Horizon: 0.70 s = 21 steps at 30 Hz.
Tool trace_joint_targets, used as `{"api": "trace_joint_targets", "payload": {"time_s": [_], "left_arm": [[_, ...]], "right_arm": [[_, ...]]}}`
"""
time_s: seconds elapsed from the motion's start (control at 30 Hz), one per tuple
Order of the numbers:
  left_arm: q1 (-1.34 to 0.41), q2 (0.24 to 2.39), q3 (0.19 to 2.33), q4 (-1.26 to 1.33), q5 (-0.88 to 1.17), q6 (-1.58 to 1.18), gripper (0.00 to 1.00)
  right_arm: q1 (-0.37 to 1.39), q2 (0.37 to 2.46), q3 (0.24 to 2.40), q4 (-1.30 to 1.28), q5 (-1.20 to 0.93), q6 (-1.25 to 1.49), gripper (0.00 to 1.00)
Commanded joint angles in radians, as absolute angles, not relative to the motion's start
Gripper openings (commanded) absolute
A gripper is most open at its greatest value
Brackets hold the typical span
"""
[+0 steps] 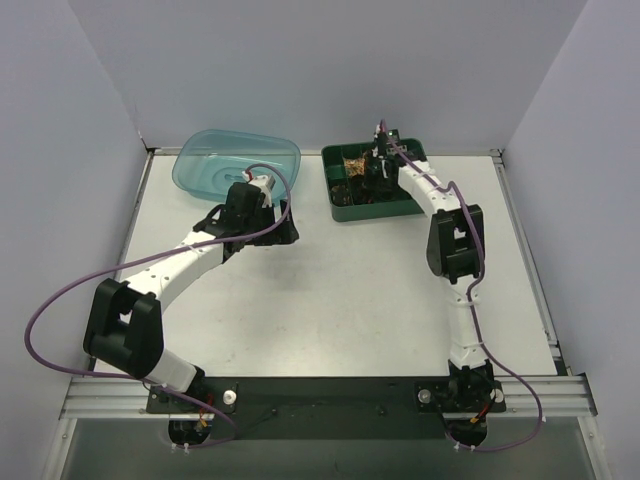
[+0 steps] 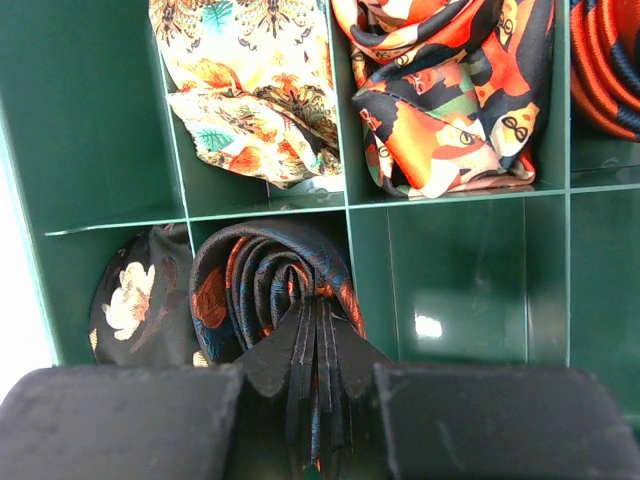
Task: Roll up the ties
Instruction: Reset both arms
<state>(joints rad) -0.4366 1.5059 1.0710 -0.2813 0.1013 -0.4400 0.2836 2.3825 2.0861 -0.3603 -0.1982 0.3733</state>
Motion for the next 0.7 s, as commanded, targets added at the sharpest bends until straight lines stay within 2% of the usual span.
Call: {"api": "trace_joint_targets", "payload": {"time_s": [0.0,0.2,0.33,0.47,0.5,0.53,0.67], "left_arm": [[-0.430,1.488,1.084,-0.264,0.084,-0.423,0.94],[-0.430,1.424,1.062,-0.241,0.066,-0.413,0.96],[-0.430,1.368,1.029,-0.213,0.043,-0.407,0.97],[-0.431,1.333,1.037,-0.242,-0.029,-0.397,0.97],[-0.430,1.330,1.042,-0.250,-0.040,-0.397,0.97],[-0.430,1.324,1.045,-0.261,-0.044,-0.396,0.97],[-0.430,1.301,1.048,-0.271,-0.064,-0.396,0.97]], "right_arm": [[0.276,2.301,2.111,-0.397,-0.239,0.376,0.00],[0.276,2.148,2.069,-0.397,-0.268,0.371,0.00],[0.279,1.987,1.918,-0.381,-0.255,0.368,0.01],[0.287,1.830,1.723,-0.344,-0.226,0.368,0.08],[0.288,1.797,1.683,-0.341,-0.204,0.367,0.13],[0.290,1.728,1.636,-0.330,-0.186,0.368,0.28],[0.295,1.539,1.355,-0.302,-0.149,0.383,0.53]]}}
